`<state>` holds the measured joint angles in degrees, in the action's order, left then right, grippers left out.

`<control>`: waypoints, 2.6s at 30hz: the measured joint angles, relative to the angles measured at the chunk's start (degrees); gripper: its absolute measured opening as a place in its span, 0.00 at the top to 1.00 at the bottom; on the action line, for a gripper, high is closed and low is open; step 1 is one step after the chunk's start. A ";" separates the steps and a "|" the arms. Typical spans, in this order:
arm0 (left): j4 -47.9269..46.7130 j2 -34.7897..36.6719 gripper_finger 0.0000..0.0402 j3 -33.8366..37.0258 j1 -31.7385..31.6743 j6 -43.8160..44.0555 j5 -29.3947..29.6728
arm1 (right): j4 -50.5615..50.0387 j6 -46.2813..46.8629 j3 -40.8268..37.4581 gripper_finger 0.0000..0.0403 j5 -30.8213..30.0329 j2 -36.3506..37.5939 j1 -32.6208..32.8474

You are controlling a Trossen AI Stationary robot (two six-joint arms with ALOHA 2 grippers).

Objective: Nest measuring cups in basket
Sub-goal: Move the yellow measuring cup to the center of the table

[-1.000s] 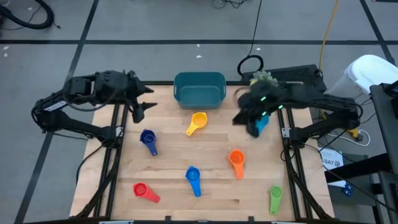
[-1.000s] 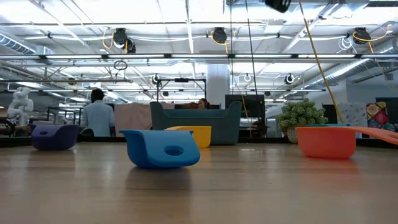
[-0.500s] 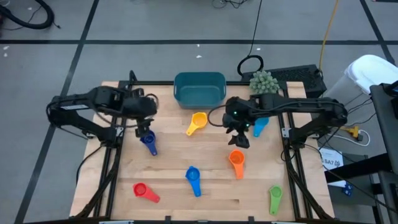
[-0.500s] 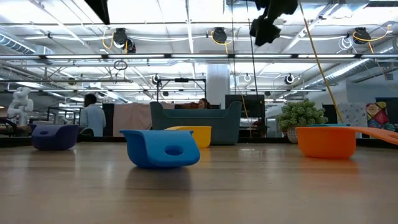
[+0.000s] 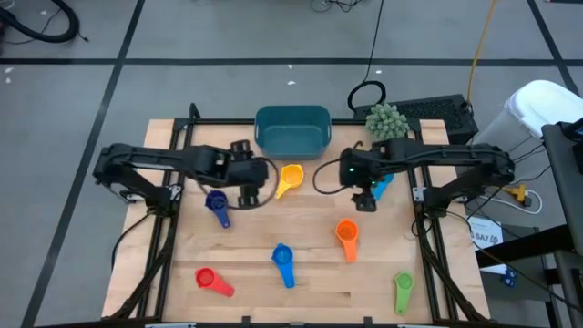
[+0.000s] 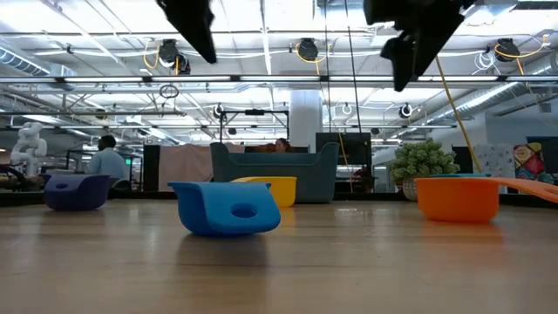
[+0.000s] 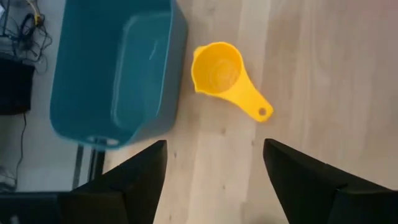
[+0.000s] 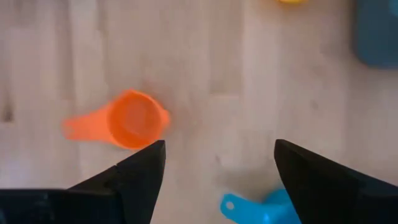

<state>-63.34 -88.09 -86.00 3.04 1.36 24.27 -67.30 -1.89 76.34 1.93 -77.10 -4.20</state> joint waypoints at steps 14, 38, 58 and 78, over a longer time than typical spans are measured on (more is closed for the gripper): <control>15.42 -14.24 0.39 0.11 -5.48 -6.19 -9.25 | -0.27 14.27 -11.93 0.29 -0.24 19.15 0.79; 20.88 -24.22 0.35 0.07 -9.49 -7.05 -16.76 | 10.67 18.18 -22.69 0.29 4.33 23.85 2.50; 22.47 -29.10 0.38 0.17 -10.48 -5.70 -19.78 | 13.22 18.14 -22.69 0.29 5.73 23.85 3.34; 22.00 -30.17 0.82 0.13 -9.86 -5.37 -19.79 | 13.92 19.45 -22.69 0.29 5.72 23.83 4.38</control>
<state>-41.34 -118.26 -85.86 -6.82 -4.01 4.48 -53.39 17.56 53.65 7.65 -53.28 0.19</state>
